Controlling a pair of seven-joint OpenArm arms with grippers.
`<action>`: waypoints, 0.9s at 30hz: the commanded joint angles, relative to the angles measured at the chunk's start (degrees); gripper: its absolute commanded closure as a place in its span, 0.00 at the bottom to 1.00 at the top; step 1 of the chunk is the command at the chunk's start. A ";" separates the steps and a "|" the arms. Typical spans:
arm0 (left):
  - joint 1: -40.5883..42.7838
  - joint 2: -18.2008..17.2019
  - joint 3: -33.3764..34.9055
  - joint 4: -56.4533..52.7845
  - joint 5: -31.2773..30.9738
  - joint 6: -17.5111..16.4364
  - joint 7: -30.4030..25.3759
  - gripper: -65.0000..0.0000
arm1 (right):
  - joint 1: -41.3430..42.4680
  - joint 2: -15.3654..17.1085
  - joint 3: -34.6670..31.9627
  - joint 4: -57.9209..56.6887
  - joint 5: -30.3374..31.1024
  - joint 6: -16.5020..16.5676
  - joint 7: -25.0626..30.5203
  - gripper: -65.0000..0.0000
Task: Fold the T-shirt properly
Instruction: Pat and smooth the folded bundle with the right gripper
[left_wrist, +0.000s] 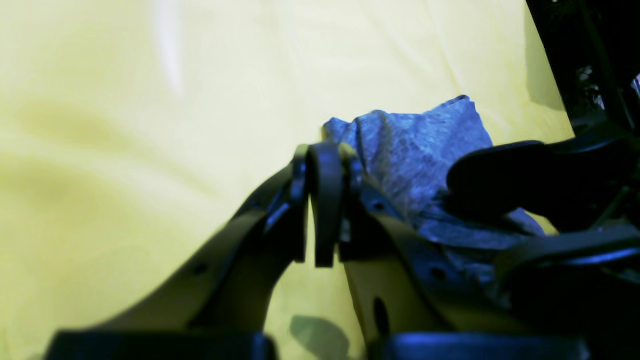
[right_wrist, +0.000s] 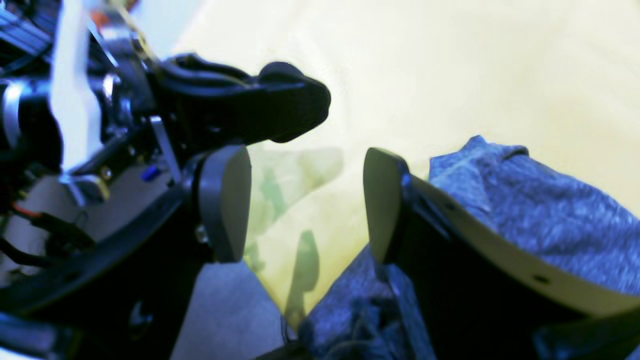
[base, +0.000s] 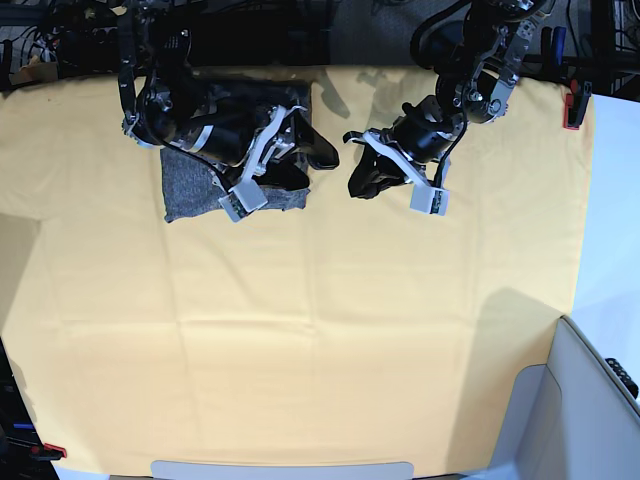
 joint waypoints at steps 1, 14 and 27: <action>-0.50 -0.22 -0.31 1.10 -0.18 -0.56 -1.27 0.99 | 0.71 0.78 1.22 0.96 1.62 0.23 1.19 0.45; -0.32 -0.22 -0.22 1.01 -0.18 -0.56 -1.27 0.99 | -5.26 1.49 24.16 1.23 1.44 -0.03 1.19 0.84; -0.32 -0.22 -0.22 0.92 -0.18 -0.56 -1.27 0.99 | -7.55 1.40 16.43 0.96 -0.49 -3.72 1.19 0.98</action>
